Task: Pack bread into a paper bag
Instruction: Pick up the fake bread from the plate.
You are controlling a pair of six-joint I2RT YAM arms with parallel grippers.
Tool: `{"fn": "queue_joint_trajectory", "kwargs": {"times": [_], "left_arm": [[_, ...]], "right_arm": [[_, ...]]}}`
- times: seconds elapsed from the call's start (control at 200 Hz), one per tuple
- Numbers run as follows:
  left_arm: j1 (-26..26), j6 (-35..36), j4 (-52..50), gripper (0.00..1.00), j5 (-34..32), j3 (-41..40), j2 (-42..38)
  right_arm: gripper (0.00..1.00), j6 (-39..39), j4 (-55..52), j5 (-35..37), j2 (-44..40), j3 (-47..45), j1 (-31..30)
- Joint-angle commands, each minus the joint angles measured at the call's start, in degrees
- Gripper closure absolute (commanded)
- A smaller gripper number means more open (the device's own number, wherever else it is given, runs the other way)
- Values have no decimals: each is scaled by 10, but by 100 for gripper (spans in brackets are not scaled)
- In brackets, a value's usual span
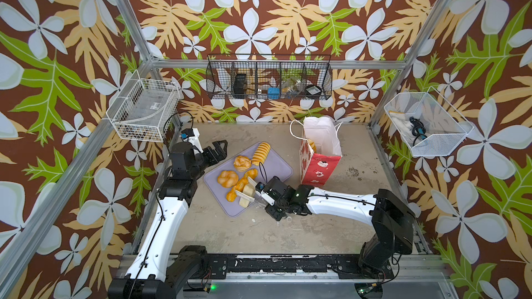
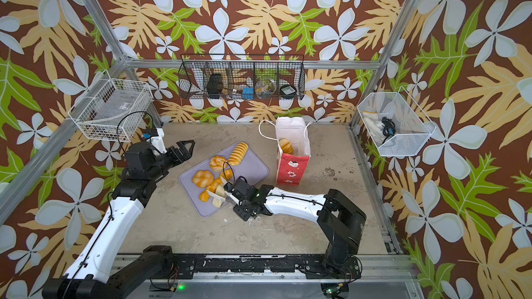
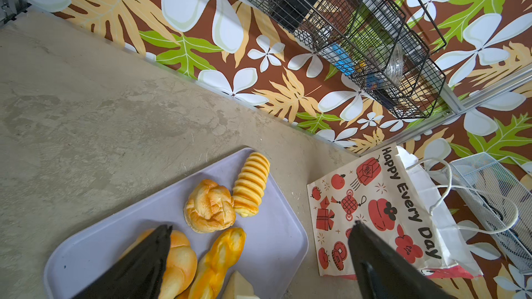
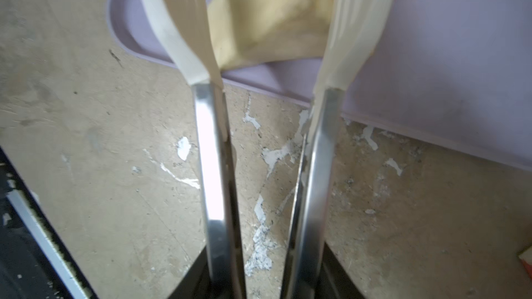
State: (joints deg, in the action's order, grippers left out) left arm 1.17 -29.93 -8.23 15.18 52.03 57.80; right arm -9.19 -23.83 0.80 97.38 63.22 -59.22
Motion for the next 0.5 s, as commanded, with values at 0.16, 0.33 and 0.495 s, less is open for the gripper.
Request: {"fn": "queue_joint_trajectory", "kwargs": {"times": [0.16, 0.33, 0.495], "left_arm": [[0, 12, 2, 0, -16, 9, -3], [0, 9, 9, 0, -8, 10, 6], [-1, 11, 9, 0, -7, 11, 6]], "right_arm": [[100, -17, -32, 69, -10, -28, -1], [100, -43, -32, 132, -10, -22, 5], [100, -63, -26, 215, -30, -15, 21]]}}
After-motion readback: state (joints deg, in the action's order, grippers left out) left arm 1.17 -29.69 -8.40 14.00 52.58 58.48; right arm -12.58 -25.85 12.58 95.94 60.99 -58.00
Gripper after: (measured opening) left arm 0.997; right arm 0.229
